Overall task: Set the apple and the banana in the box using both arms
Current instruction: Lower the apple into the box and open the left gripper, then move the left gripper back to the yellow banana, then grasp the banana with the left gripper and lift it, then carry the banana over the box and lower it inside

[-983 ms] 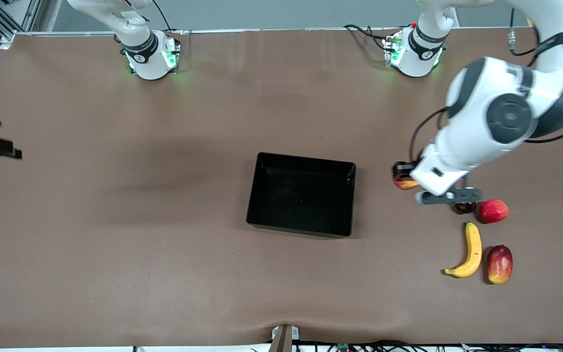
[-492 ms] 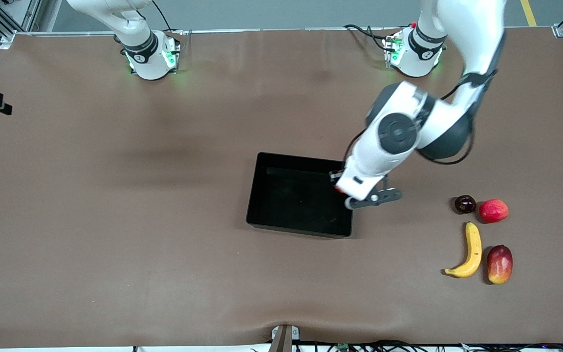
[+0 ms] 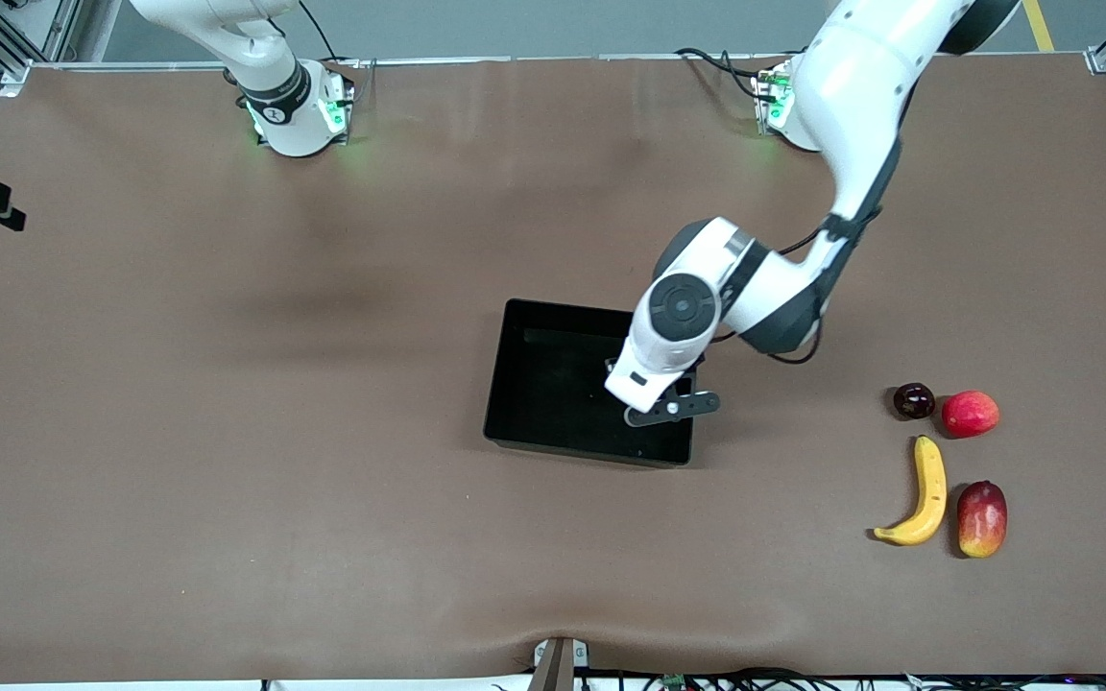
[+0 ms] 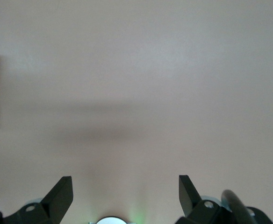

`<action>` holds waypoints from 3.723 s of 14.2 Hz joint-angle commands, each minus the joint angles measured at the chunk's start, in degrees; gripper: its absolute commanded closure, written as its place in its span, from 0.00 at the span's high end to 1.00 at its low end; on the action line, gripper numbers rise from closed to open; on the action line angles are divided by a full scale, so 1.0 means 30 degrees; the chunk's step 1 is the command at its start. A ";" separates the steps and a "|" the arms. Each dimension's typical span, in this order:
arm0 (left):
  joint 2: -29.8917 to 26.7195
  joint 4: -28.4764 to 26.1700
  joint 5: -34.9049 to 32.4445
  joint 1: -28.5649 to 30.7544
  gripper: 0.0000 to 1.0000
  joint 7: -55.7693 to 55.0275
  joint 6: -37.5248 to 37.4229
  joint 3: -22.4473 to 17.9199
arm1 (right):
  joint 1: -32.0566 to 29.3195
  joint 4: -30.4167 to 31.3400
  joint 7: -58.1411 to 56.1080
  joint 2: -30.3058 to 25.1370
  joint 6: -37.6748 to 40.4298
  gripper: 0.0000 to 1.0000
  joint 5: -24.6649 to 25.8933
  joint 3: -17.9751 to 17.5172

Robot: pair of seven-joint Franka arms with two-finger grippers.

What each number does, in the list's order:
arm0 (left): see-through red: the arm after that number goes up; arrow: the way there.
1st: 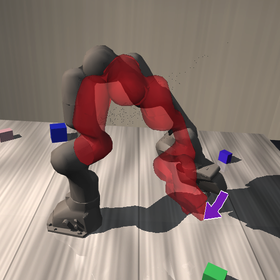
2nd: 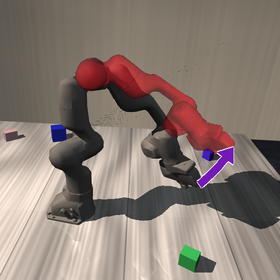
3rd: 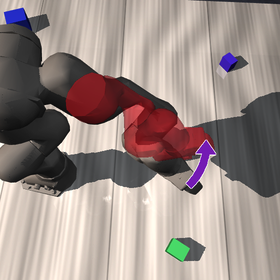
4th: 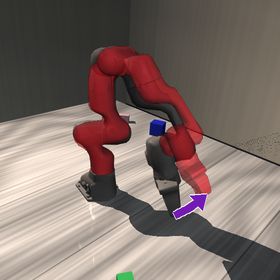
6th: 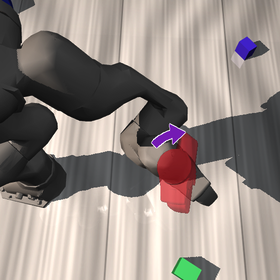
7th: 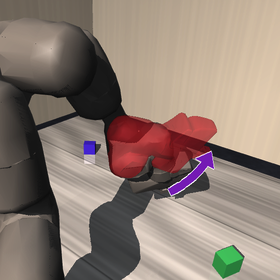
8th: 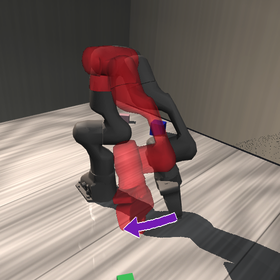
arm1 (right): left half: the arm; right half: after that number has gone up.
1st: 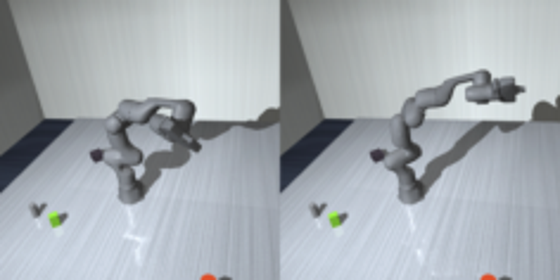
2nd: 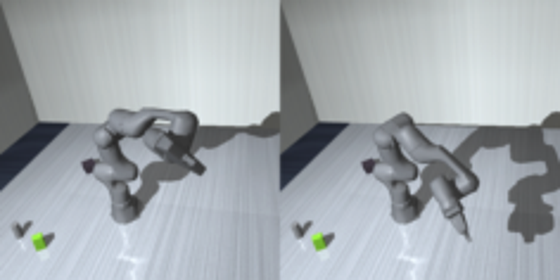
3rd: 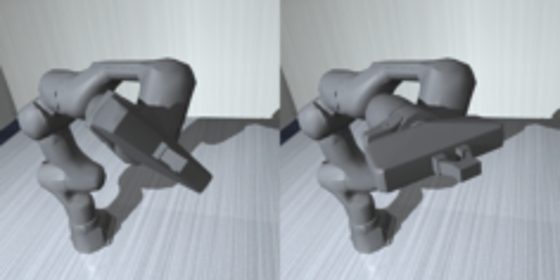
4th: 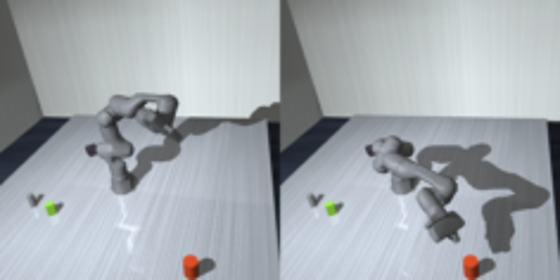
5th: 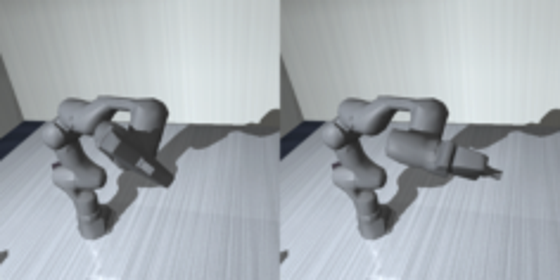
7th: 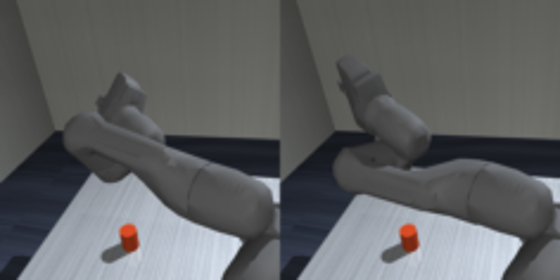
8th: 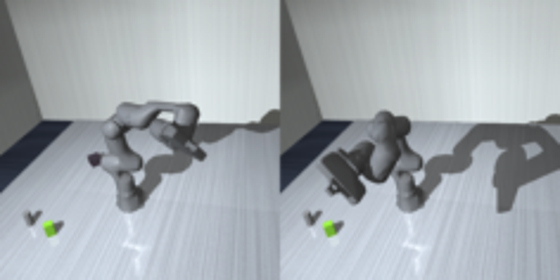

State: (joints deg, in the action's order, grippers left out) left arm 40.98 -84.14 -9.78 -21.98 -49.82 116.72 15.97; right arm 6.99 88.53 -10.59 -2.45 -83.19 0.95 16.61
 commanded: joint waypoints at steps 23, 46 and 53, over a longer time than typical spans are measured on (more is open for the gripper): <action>-0.0039 0.1269 -0.2912 0.8641 1.00 1.2877 0.1548 -0.0749 | -0.2389 -0.0066 0.2124 -0.0416 0.0162 1.00 0.0005 -0.3136; 0.0320 0.1328 -0.4271 1.0403 0.00 1.6083 0.3935 0.0560 | -0.3006 -0.0975 0.2153 -0.0005 0.0016 1.00 -0.0025 -0.2930; -0.1148 0.1358 -0.4330 0.8824 0.00 0.9434 0.0411 0.4838 | -0.3064 -0.0946 0.2153 0.0024 0.0016 1.00 -0.0025 -0.2960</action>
State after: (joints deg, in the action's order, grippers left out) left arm 39.11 -79.07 -22.40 5.93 -17.36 119.59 28.40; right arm -1.21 86.04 -4.71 -2.45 -83.49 0.94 8.52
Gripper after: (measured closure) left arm 0.656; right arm 0.000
